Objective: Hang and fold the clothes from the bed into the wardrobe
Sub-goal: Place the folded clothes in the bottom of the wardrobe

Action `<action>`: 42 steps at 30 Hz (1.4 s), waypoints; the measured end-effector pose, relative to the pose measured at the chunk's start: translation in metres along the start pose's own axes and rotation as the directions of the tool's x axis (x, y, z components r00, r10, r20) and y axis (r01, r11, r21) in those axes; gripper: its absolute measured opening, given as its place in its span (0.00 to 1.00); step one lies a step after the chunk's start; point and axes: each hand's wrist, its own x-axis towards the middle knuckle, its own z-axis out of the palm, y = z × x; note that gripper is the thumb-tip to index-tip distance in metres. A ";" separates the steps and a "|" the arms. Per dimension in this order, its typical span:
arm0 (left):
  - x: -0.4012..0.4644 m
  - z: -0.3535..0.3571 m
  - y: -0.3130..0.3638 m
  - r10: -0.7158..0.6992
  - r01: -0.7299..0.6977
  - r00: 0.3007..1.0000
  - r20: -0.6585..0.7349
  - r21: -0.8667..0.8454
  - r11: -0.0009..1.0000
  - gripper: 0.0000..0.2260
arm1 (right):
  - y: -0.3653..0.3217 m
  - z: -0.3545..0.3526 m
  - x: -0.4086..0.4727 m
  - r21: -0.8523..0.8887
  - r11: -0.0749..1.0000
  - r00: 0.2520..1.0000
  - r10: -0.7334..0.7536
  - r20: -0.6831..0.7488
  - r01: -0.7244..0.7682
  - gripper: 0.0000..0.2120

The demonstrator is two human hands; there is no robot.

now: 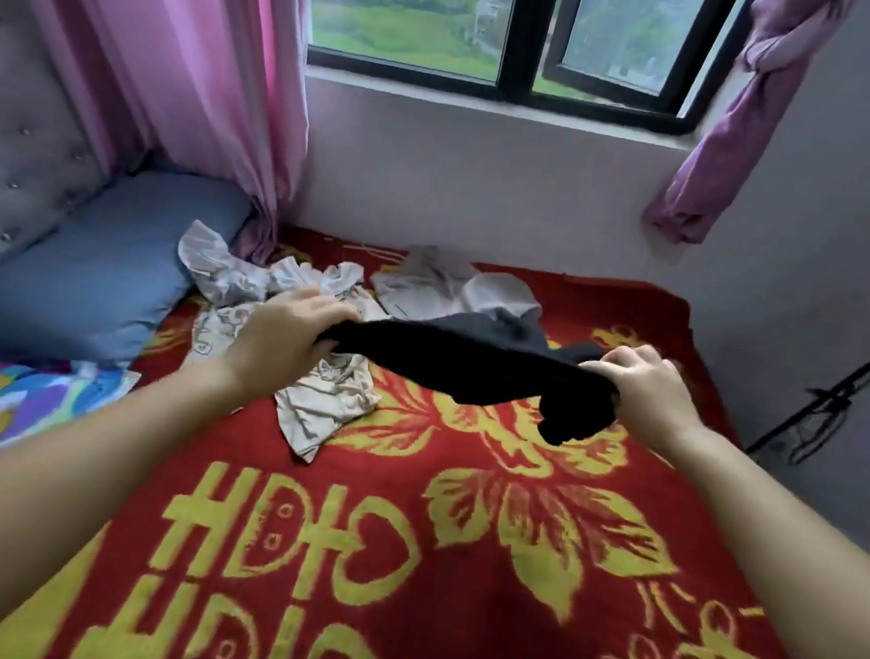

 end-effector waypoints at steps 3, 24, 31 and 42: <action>-0.104 0.049 -0.001 0.011 -0.014 0.985 0.174 0.017 1.000 0.12 | -0.039 0.082 -0.036 0.021 0.997 0.981 -0.077 0.176 0.075 0.28; -0.278 0.382 0.150 -0.358 0.259 0.422 0.833 0.269 0.928 0.40 | 0.001 0.389 -0.142 0.426 -0.487 0.132 0.527 0.839 -0.763 0.19; -0.285 0.384 0.150 -0.378 0.218 0.561 0.737 0.309 0.926 0.47 | 0.038 0.392 -0.079 0.406 -0.593 0.122 0.460 0.880 -0.695 0.20; -0.285 0.390 0.150 -0.360 0.363 0.415 0.836 0.211 0.907 0.47 | 0.046 0.414 -0.088 0.450 -0.130 0.253 0.677 0.691 -0.883 0.10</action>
